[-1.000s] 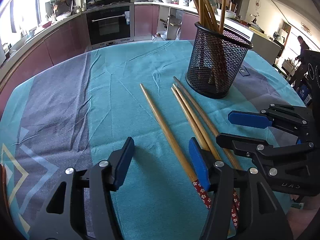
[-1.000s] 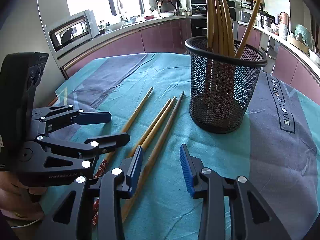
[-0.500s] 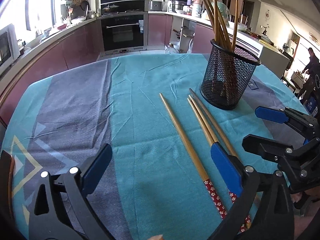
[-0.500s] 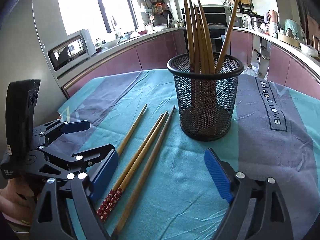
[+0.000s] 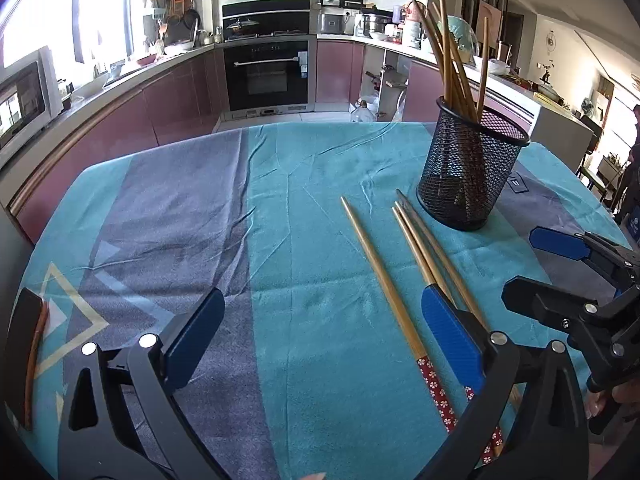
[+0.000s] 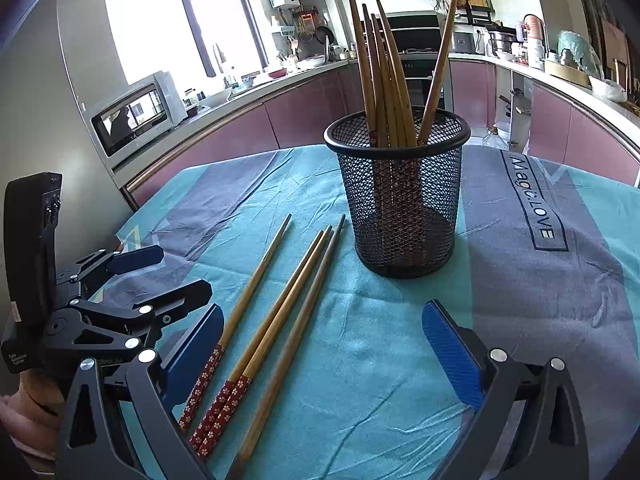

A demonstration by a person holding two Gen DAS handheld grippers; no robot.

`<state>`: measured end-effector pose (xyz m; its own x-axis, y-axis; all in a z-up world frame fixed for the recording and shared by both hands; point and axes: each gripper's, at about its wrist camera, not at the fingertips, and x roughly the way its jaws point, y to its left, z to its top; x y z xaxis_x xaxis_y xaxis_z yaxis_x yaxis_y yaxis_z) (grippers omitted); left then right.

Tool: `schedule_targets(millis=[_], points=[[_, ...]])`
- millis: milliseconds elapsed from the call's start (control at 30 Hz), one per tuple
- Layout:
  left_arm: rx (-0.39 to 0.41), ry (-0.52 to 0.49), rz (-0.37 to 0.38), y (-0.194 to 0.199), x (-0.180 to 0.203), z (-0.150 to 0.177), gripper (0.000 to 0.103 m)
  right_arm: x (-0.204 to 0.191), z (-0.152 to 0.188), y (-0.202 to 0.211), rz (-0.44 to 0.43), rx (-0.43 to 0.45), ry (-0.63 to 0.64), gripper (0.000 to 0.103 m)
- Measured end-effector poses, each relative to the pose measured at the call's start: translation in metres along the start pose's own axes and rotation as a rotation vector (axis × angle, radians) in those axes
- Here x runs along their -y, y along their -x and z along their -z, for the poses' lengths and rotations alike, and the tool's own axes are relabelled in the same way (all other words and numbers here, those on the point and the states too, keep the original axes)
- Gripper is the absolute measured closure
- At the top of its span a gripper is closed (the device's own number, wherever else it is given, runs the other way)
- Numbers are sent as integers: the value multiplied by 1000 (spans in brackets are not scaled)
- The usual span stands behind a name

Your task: Organize utensils

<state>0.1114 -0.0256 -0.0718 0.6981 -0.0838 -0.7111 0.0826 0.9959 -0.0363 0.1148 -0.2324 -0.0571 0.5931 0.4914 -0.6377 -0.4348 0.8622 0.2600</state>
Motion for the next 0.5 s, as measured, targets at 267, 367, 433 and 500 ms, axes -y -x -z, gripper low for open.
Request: schedule_targets(millis=[267, 367, 433, 500], points=[[-18, 13, 0, -6, -3, 1, 6, -3, 3, -2, 15, -11, -7, 7], [-29, 26, 20, -9, -4, 0, 6, -3, 3, -3, 15, -12, -9, 7], [-43, 48, 52, -12, -7, 0, 6, -3, 3, -3, 14, -13, -13, 7], [-47, 60, 54, -13, -9, 0, 6, -3, 3, -3, 14, -12, -17, 7]])
